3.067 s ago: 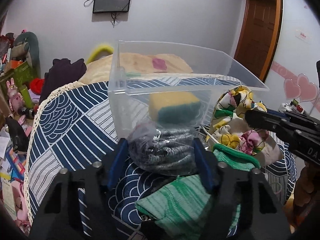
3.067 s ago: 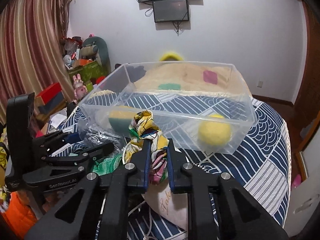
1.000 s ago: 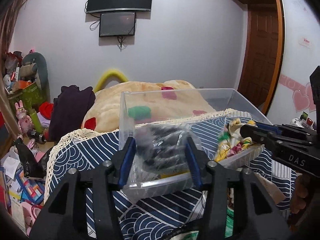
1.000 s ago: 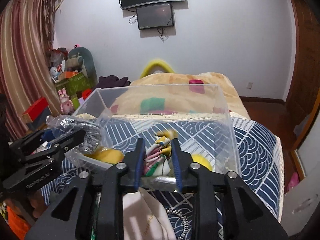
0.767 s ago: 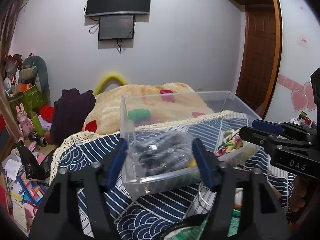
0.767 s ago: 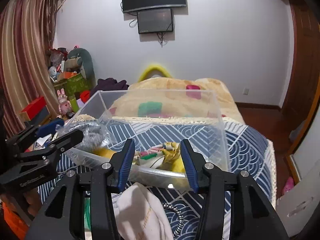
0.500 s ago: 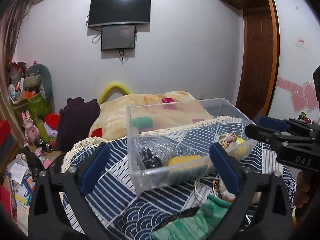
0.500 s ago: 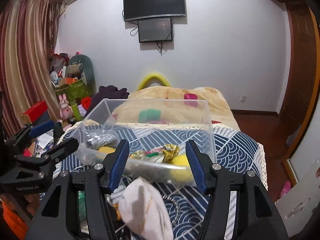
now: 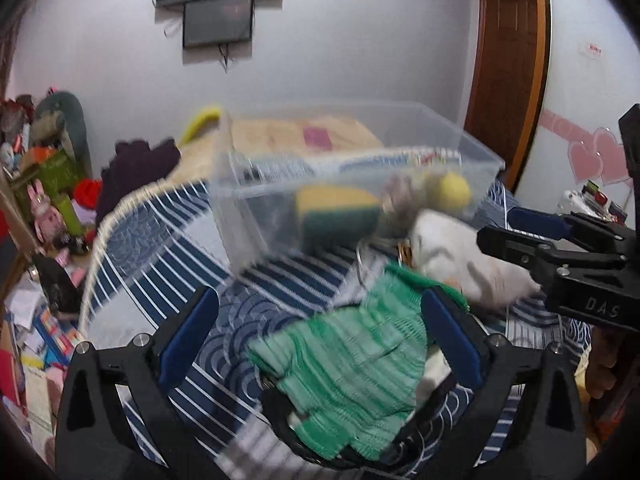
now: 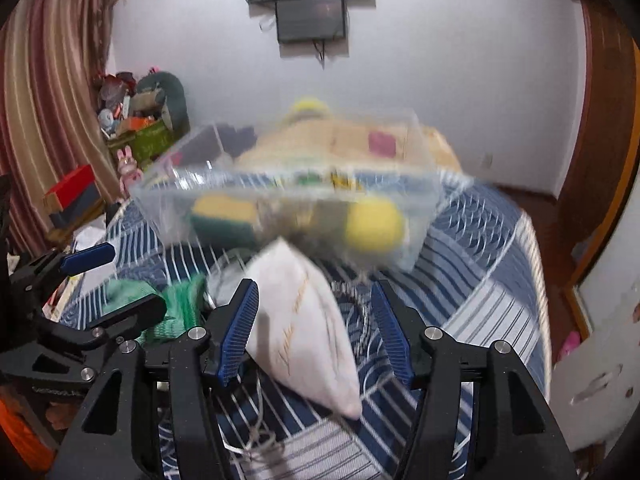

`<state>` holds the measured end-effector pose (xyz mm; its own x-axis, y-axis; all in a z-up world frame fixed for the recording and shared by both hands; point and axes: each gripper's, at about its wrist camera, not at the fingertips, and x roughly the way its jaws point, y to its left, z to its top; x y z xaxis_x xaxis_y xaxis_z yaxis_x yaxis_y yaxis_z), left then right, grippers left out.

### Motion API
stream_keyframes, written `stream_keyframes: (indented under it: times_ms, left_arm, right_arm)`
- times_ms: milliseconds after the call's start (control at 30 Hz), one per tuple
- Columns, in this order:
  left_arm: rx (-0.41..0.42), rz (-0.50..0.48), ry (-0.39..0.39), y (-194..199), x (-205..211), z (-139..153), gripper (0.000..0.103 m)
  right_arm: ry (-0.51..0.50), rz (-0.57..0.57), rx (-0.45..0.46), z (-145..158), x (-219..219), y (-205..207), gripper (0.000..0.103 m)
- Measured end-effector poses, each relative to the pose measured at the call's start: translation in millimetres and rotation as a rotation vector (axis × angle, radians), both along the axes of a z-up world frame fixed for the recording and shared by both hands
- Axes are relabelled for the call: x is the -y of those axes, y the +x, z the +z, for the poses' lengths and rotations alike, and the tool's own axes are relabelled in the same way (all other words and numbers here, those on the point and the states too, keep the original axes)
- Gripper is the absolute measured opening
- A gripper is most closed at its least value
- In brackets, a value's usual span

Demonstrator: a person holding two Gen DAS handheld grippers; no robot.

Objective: Organize soft objects
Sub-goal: 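Grasp the green knit glove with left tool while right tool grasps white pouch, then carry the green glove into the box with left tool while right tool drops pouch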

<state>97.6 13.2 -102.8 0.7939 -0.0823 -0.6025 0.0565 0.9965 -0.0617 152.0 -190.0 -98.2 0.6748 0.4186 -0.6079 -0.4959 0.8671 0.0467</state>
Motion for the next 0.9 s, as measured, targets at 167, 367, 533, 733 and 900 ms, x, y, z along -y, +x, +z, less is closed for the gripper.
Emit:
stream_keyframes:
  times_ms: [167,367,533,733,900]
  left_arm:
    - [-0.018,-0.030,-0.002,-2,6,-16,0.102]
    - [-0.015,-0.080,-0.008,-8,11,-20,0.056]
    - [0.011,-0.083,0.007,-14,14,-15,0.033]
    - [0.058,-0.065,0.010,-21,7,0,0.029]
    - [0.090,-0.047,-0.004,-21,-2,12,0.029]
  right_arm:
    - [-0.012,0.033,-0.052,-16,-7,7,0.055]
    - [-0.020,0.074,-0.032,-15,-16,1,0.027]
    - [0.002,0.073,-0.012,-10,-11,-2,0.012]
    - [0.059,0.077,0.035,7,-1,-12,0.012]
    - [0.091,0.071,0.078,20,6,-20,0.012]
